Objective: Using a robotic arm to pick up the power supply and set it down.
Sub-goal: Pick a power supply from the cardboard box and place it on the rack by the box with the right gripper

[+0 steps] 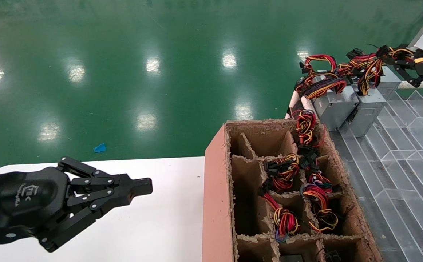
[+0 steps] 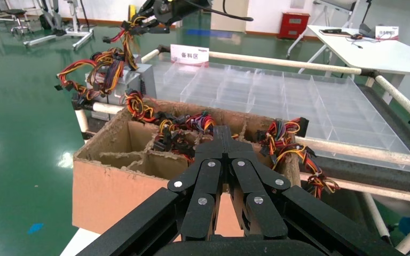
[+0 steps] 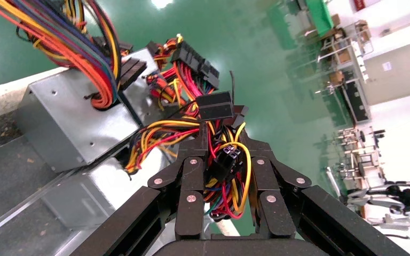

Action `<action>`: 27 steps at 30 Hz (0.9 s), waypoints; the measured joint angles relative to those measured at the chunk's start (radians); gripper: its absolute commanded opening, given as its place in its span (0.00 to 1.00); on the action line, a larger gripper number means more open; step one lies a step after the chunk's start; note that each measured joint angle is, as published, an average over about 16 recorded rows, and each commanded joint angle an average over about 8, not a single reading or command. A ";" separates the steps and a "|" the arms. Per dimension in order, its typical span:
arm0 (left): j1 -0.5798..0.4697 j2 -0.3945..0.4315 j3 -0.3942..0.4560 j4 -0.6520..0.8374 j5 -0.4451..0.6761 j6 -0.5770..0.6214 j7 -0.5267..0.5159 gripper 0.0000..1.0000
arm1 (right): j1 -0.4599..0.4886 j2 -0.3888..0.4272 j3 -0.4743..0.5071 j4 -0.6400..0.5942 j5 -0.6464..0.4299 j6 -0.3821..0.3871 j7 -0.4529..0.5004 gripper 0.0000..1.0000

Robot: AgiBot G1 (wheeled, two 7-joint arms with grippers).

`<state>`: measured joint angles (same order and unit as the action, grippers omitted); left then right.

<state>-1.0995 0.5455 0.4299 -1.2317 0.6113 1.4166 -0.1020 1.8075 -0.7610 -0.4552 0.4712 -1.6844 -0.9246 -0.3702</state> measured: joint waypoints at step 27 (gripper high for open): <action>0.000 0.000 0.000 0.000 0.000 0.000 0.000 0.00 | 0.065 0.021 -0.012 -0.037 -0.019 -0.062 0.000 1.00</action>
<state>-1.0995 0.5455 0.4299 -1.2317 0.6113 1.4166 -0.1020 1.8724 -0.7404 -0.4676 0.4339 -1.7029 -0.9871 -0.3698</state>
